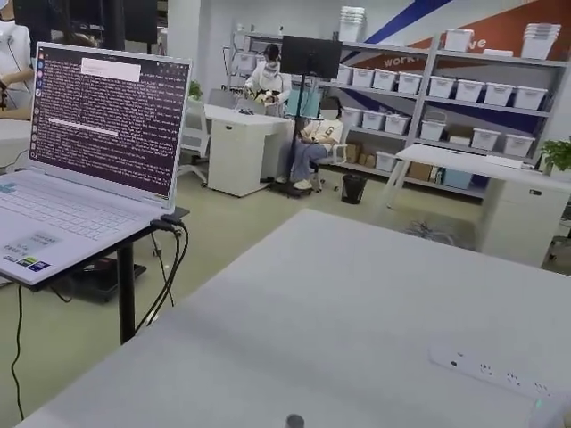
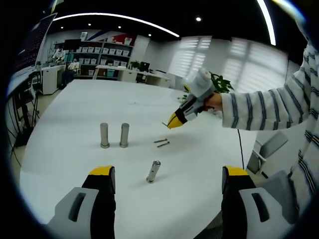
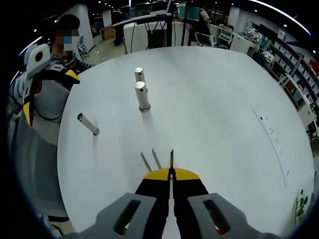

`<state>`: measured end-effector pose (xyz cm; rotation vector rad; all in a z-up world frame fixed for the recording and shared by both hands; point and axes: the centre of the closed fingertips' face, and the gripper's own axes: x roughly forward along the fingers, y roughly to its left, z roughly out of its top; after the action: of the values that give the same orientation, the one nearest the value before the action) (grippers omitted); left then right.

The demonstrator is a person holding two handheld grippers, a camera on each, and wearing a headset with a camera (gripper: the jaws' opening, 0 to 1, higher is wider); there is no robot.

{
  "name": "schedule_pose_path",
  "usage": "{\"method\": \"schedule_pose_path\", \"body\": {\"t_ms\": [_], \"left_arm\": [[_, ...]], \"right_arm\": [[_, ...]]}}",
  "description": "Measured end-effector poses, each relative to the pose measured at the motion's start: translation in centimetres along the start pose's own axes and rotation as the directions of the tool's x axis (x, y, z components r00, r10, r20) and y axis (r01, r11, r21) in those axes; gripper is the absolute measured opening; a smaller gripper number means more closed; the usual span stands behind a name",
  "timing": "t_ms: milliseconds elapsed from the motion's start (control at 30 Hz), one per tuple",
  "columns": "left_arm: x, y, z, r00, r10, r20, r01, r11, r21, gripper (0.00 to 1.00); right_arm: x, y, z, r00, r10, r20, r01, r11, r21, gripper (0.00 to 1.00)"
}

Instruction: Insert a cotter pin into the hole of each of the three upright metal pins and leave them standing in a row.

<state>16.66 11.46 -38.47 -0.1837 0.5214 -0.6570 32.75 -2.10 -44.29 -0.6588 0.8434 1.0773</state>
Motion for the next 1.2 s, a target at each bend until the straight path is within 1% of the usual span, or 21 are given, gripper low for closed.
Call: {"method": "schedule_pose_path", "body": {"t_ms": [67, 167, 300, 433, 567, 667, 733, 867, 967, 1100, 1200], "left_arm": [[0.0, 0.1, 0.5, 0.9999, -0.003, 0.015, 0.003, 1.000, -0.007, 0.85], [0.1, 0.2, 1.0, 0.9997, -0.004, 0.022, 0.005, 1.000, -0.008, 0.84], [0.4, 0.3, 1.3, 0.9998, -0.011, 0.016, 0.011, 1.000, 0.000, 0.83], [0.8, 0.2, 1.6, 0.9997, -0.022, 0.009, 0.022, 1.000, 0.000, 0.81], [1.2, 0.0, 1.9, 0.9990, -0.044, 0.011, 0.044, 0.999, -0.017, 0.78], [1.6, 0.2, 2.1, 0.9992, -0.038, 0.009, 0.038, 0.999, -0.010, 0.76], [1.8, 0.1, 2.1, 0.9990, -0.045, 0.002, 0.045, 0.999, -0.014, 0.75], [2.0, -0.2, 2.2, 0.9979, -0.065, 0.002, 0.065, 0.998, -0.026, 0.73], [2.3, -0.7, 2.5, 0.9959, -0.090, 0.012, 0.091, 0.995, -0.049, 0.71], [2.5, -1.1, 2.9, 0.9931, -0.112, 0.035, 0.114, 0.990, -0.082, 0.68], [2.5, -1.3, 3.2, 0.9917, -0.121, 0.044, 0.125, 0.988, -0.092, 0.66]], "right_arm": [[-0.8, 0.3, 0.6, 0.9997, -0.004, 0.025, 0.005, 1.000, -0.004, 0.00], [-1.8, 0.9, 1.3, 0.9984, -0.012, 0.055, 0.013, 1.000, -0.019, 0.00], [-2.8, 1.5, 2.0, 0.9958, -0.015, 0.090, 0.018, 0.999, -0.036, 0.00], [-4.4, 2.1, 2.4, 0.9913, -0.026, 0.129, 0.033, 0.998, -0.055, 0.00], [-5.8, 2.9, 2.9, 0.9865, -0.036, 0.160, 0.051, 0.995, -0.090, 0.00], [-6.6, 3.5, 3.2, 0.9839, -0.043, 0.173, 0.063, 0.992, -0.109, 0.00], [-7.1, 4.1, 3.6, 0.9811, -0.038, 0.190, 0.060, 0.992, -0.113, 0.00], [-7.6, 5.1, 4.5, 0.9762, -0.035, 0.214, 0.066, 0.988, -0.140, 0.00], [-8.1, 5.9, 5.5, 0.9716, -0.033, 0.235, 0.074, 0.983, -0.169, 0.00], [-8.5, 7.1, 6.6, 0.9644, -0.010, 0.264, 0.061, 0.981, -0.185, 0.00], [-8.7, 8.0, 7.5, 0.9590, 0.002, 0.283, 0.059, 0.977, -0.206, 0.00]]}}
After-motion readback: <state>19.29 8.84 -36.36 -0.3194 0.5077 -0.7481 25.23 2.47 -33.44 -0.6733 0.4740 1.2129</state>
